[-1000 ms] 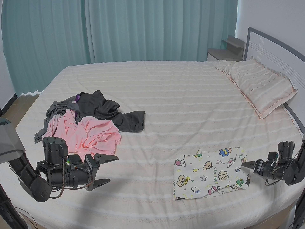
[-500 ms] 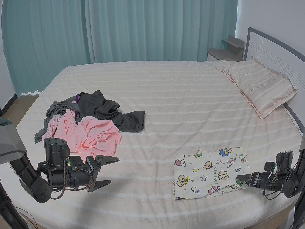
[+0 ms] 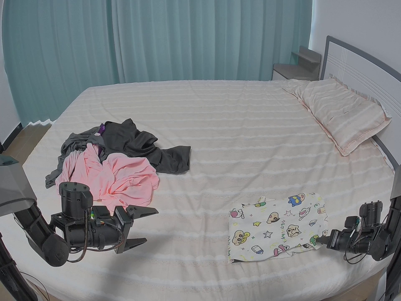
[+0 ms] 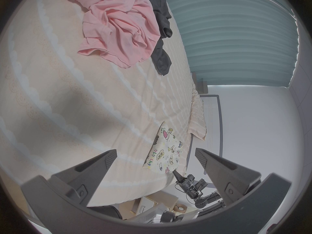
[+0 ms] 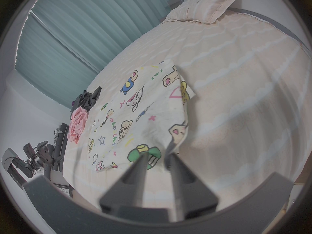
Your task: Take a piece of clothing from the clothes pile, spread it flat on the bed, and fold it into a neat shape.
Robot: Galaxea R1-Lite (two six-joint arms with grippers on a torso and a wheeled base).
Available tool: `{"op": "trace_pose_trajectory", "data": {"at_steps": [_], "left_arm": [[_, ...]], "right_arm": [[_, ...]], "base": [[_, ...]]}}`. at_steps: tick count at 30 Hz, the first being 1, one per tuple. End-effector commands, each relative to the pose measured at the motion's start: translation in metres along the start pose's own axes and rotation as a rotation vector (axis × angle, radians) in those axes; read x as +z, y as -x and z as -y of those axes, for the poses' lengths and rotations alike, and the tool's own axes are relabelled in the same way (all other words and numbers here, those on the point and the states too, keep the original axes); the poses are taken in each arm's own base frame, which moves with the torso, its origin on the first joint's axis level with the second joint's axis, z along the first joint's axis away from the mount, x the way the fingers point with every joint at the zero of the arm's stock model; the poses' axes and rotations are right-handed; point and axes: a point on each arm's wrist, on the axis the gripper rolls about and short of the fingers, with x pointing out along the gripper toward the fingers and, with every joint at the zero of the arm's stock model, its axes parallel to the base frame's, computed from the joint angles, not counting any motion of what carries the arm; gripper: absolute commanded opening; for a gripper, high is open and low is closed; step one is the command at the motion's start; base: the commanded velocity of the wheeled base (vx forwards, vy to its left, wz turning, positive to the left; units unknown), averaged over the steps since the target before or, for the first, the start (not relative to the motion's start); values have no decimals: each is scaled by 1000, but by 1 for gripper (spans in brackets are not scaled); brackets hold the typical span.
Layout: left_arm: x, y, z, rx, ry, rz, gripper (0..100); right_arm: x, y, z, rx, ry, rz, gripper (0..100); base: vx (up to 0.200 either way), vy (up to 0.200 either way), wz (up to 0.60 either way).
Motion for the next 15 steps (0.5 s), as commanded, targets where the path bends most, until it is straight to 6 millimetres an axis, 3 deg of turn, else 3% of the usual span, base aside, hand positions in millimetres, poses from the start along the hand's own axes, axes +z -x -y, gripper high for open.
{"op": "trace_pose_trajectory", "data": {"at_steps": [1, 8, 15], "left_arm": [[0, 0, 0, 2, 1, -1, 100], [0, 0, 0, 2, 1, 0, 100], [0, 0, 0, 3, -1, 2, 100]], "right_arm": [[-5, 2, 1, -16, -8, -20, 0], [-5, 9, 1, -94, -4, -7, 0], [-3, 32, -1, -122, 42, 7, 0]], "base": [[0, 0, 0], [0, 0, 0], [0, 0, 0]]}}
